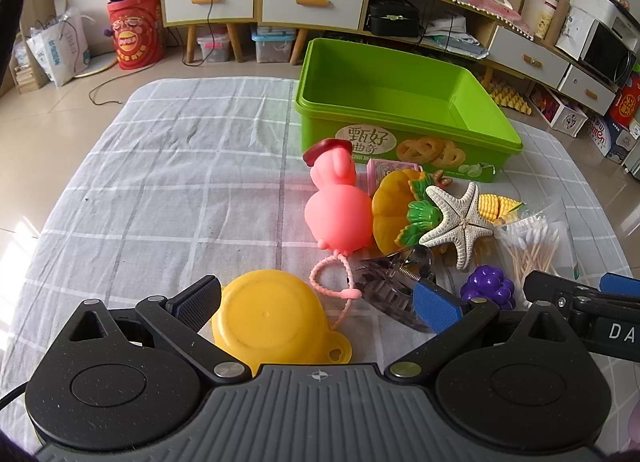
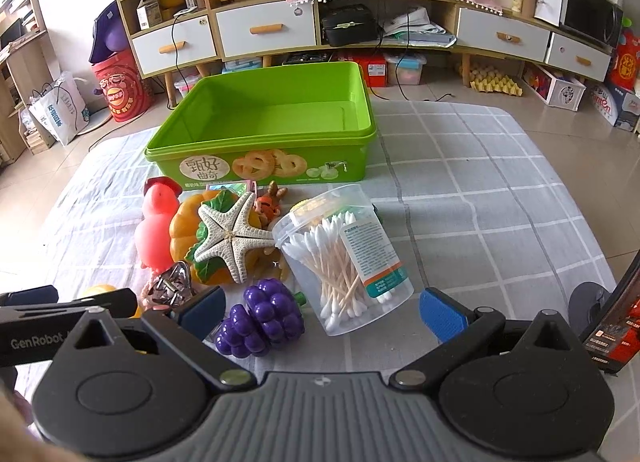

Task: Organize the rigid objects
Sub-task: 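Grasp the yellow handled cup with the left tool while the right tool approaches the purple grapes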

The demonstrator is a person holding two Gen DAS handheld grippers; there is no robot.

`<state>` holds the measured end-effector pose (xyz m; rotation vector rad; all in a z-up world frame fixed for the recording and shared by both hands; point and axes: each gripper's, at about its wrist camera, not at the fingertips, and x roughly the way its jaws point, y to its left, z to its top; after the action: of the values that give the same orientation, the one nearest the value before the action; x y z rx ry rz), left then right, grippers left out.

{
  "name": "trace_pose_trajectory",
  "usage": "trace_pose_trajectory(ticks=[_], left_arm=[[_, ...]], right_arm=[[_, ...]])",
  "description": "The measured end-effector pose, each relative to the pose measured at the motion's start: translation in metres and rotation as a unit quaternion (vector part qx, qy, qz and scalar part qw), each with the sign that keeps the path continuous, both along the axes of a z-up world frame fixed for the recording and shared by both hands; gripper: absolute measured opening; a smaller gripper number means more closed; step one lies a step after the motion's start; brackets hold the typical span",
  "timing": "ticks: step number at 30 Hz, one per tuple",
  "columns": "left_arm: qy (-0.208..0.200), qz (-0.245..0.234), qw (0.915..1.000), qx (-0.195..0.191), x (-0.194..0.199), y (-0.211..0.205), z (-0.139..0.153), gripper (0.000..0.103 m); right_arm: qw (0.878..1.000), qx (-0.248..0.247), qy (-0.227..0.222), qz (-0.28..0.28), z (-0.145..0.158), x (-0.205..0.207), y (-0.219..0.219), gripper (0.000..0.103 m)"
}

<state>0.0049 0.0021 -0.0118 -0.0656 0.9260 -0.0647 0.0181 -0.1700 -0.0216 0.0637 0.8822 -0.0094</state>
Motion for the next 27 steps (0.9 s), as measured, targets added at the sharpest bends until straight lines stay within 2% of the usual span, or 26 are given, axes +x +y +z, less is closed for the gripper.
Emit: trace_pose_trajectory(ticks=[20,27], left_arm=[[0.001,-0.002,1.0000,0.002,-0.001,0.004,-0.003,0.101],[0.003,-0.012,0.9997,0.019,-0.004,0.011,-0.007,0.101]], right_arm=[[1.000,0.001,0.001,-0.002,0.000,0.001,-0.001,0.088],[1.000,0.001,-0.003,-0.004,-0.001,-0.001,-0.004,0.088]])
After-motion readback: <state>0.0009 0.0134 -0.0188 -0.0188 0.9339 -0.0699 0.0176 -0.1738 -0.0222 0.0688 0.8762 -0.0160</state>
